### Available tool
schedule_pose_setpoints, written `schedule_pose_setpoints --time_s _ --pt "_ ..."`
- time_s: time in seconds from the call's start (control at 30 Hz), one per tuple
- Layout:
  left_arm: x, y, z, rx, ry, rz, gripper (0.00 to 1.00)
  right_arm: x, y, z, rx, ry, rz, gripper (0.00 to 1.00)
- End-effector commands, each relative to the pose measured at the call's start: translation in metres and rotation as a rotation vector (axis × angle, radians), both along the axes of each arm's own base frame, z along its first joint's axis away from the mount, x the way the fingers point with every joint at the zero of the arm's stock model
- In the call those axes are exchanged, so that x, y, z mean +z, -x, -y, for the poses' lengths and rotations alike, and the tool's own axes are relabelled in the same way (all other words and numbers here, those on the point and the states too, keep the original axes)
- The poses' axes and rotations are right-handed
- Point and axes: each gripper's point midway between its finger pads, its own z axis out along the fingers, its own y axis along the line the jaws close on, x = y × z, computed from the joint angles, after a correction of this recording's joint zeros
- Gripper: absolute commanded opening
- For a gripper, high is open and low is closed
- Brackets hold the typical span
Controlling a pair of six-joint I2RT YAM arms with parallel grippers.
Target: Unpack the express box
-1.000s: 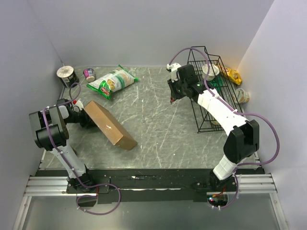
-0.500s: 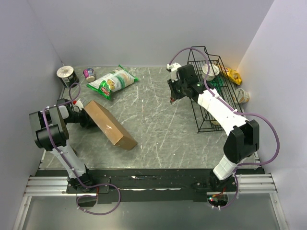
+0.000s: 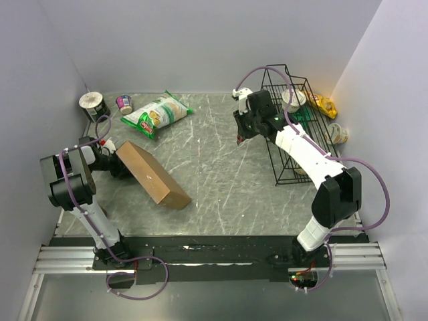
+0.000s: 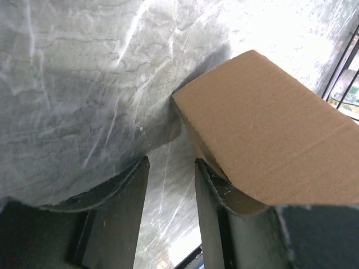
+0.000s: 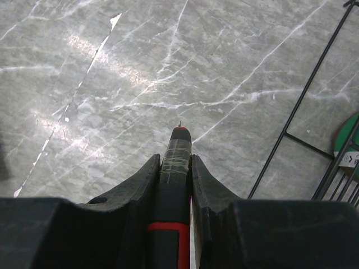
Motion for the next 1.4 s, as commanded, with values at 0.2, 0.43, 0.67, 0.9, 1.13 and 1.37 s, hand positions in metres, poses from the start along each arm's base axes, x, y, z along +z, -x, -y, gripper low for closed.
schedule_pose_setpoints --time_s 0.2,0.43,0.67,0.9,1.13,1.37 --pt "0.018 -0.003 -0.010 0.029 -0.068 -0.016 0.48 0.027 -0.020 -0.026 0.029 -0.060 0.080 0.00" --pt "0.044 0.018 0.000 -0.017 -0.039 -0.074 0.50 0.020 -0.012 -0.027 0.038 -0.052 0.061 0.00" --pt "0.071 0.036 0.010 -0.021 -0.011 -0.098 0.51 0.018 -0.011 -0.027 0.040 -0.052 0.058 0.00" --pt "0.074 0.054 0.017 -0.025 -0.005 -0.107 0.51 0.017 -0.015 -0.031 0.043 -0.062 0.054 0.00" --pt "0.087 0.051 0.031 -0.072 0.001 -0.061 0.53 0.017 -0.018 -0.038 0.053 -0.068 0.048 0.00" --pt "0.086 0.051 0.033 -0.065 0.000 -0.061 0.53 0.014 -0.015 -0.040 0.056 -0.065 0.045 0.00"
